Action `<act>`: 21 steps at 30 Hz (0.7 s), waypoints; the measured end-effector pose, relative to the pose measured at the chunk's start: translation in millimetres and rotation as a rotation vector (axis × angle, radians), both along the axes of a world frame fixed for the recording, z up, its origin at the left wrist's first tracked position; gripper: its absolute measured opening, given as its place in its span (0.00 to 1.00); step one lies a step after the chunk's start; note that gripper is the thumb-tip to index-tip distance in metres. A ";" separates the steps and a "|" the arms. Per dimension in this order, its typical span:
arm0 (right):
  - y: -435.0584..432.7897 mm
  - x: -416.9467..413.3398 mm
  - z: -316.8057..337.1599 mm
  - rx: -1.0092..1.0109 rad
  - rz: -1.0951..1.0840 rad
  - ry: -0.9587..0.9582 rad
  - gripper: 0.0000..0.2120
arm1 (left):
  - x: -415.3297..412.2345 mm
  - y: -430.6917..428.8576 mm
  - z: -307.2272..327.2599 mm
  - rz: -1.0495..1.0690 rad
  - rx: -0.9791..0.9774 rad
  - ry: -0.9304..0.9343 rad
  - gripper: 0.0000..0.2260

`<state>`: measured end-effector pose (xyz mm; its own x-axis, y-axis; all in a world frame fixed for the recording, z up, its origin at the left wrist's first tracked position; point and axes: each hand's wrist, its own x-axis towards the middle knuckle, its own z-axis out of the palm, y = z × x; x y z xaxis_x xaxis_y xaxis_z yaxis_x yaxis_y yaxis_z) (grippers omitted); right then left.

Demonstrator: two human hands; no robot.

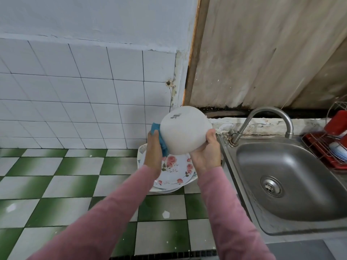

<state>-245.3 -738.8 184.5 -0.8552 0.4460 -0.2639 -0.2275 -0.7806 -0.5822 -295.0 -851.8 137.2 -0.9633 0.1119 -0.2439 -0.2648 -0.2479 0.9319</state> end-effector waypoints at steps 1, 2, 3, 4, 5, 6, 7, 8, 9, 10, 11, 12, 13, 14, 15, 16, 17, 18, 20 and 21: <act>-2.3 -1.9 2.2 -0.039 -0.011 0.026 0.15 | 6.3 4.8 0.0 0.022 -0.039 0.097 0.21; -4.2 -3.3 4.2 -0.065 -0.024 0.037 0.15 | 11.7 7.6 0.1 0.038 -0.086 0.216 0.19; -5.8 -4.6 5.2 -0.078 -0.035 0.039 0.14 | 16.8 9.2 1.4 0.047 -0.126 0.341 0.19; -7.8 -5.5 5.8 -0.081 -0.040 0.038 0.13 | 19.2 9.1 1.4 0.046 -0.184 0.480 0.19; -10.3 -5.9 5.8 -0.070 -0.034 0.032 0.12 | 19.5 8.4 0.6 0.033 -0.269 0.630 0.20; -13.4 -5.5 5.0 -0.049 -0.011 0.026 0.11 | 17.3 6.7 -0.2 0.002 -0.393 0.778 0.20; -16.9 -4.3 3.6 -0.019 0.025 0.018 0.10 | 12.7 5.4 -1.4 -0.039 -0.514 0.901 0.20; -20.2 -2.8 1.5 0.015 0.067 0.007 0.10 | 8.2 4.2 0.2 -0.087 -0.609 0.979 0.20; -22.7 -1.0 -0.4 0.053 0.112 -0.003 0.10 | 4.3 3.5 3.8 -0.127 -0.671 1.020 0.20; -24.1 0.4 -2.3 0.086 0.153 -0.012 0.10 | 0.1 2.6 7.9 -0.158 -0.714 1.043 0.21; -24.4 1.2 -3.9 0.118 0.184 -0.029 0.10 | -3.8 1.2 12.0 -0.181 -0.745 1.049 0.21; -24.1 2.0 -4.6 0.157 0.210 -0.047 0.11 | -8.5 -0.4 14.8 -0.204 -0.756 1.034 0.20; -23.6 2.3 -5.8 0.214 0.226 -0.079 0.11 | -13.5 -2.0 18.4 -0.225 -0.748 0.998 0.19; -23.6 2.2 -6.4 0.281 0.229 -0.113 0.11 | -18.2 -3.0 21.7 -0.243 -0.726 0.939 0.18; -23.4 2.2 -8.0 0.354 0.217 -0.154 0.11 | -21.9 -3.7 24.6 -0.255 -0.698 0.864 0.16; -23.6 2.5 -9.1 0.426 0.197 -0.197 0.12 | -24.2 -4.8 28.2 -0.265 -0.659 0.770 0.15; -23.3 3.1 -10.2 0.486 0.172 -0.234 0.12 | -25.9 -6.4 30.8 -0.267 -0.608 0.657 0.13; -22.8 4.3 -10.8 0.528 0.148 -0.256 0.13 | -28.0 -8.4 30.8 -0.266 -0.550 0.544 0.12; -20.5 8.3 -10.4 0.534 0.126 -0.265 0.14 | -33.0 -13.6 26.3 -0.254 -0.464 0.369 0.11; -18.3 10.6 -8.9 0.517 0.123 -0.262 0.15 | -36.0 -17.4 23.6 -0.234 -0.419 0.295 0.10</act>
<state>-234.7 -757.2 175.6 -0.8446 0.4747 -0.2476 0.0491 -0.3918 -0.9188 -331.0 -869.2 160.7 -0.9584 0.2827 -0.0379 0.0181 0.1930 0.9810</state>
